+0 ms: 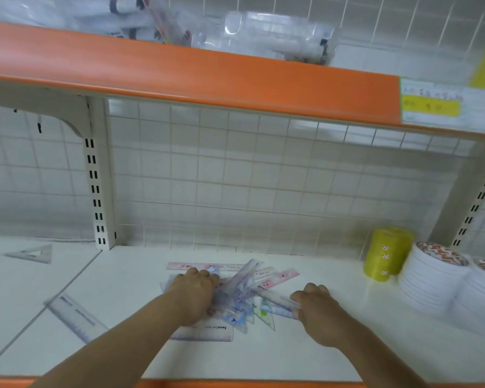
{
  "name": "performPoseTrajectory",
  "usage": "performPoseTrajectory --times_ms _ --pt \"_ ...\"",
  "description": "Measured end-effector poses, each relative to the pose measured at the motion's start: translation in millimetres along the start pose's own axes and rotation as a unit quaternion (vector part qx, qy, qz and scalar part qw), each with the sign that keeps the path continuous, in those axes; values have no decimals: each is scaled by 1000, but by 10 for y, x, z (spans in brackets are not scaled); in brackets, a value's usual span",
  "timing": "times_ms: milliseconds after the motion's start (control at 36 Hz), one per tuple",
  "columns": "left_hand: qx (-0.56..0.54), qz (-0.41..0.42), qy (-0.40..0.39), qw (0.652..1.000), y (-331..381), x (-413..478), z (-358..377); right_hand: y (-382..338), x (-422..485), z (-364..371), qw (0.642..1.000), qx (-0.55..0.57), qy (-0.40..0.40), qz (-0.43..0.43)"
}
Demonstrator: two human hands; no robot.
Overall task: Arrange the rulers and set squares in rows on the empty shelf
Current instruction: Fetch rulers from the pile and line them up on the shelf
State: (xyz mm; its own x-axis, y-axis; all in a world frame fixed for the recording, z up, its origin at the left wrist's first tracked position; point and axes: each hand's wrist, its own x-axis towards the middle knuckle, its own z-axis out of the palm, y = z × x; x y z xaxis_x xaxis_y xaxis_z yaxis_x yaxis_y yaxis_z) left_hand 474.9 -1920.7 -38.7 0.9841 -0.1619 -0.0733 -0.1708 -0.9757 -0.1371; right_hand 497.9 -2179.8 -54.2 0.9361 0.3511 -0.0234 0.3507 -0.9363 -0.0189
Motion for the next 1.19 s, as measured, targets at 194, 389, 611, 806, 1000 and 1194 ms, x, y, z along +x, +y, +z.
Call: performPoseTrajectory --times_ms 194,389,611,806,1000,1194 --pt "11 26 -24 999 -5 -11 -72 12 2 25 1000 0 0 -1" --pt "-22 40 -29 999 -17 -37 -97 11 -10 29 1000 -8 3 -5" --pt "-87 -30 -27 995 168 -28 -180 14 -1 53 1000 -10 8 -9" --pt "-41 -135 -6 990 480 90 -164 9 -15 50 1000 -9 11 -5" --pt "-51 -168 -29 984 546 154 -166 3 -37 54 1000 -9 13 -2" --pt "-111 -161 -74 978 492 217 -163 -10 -51 39 1000 -9 9 -2"
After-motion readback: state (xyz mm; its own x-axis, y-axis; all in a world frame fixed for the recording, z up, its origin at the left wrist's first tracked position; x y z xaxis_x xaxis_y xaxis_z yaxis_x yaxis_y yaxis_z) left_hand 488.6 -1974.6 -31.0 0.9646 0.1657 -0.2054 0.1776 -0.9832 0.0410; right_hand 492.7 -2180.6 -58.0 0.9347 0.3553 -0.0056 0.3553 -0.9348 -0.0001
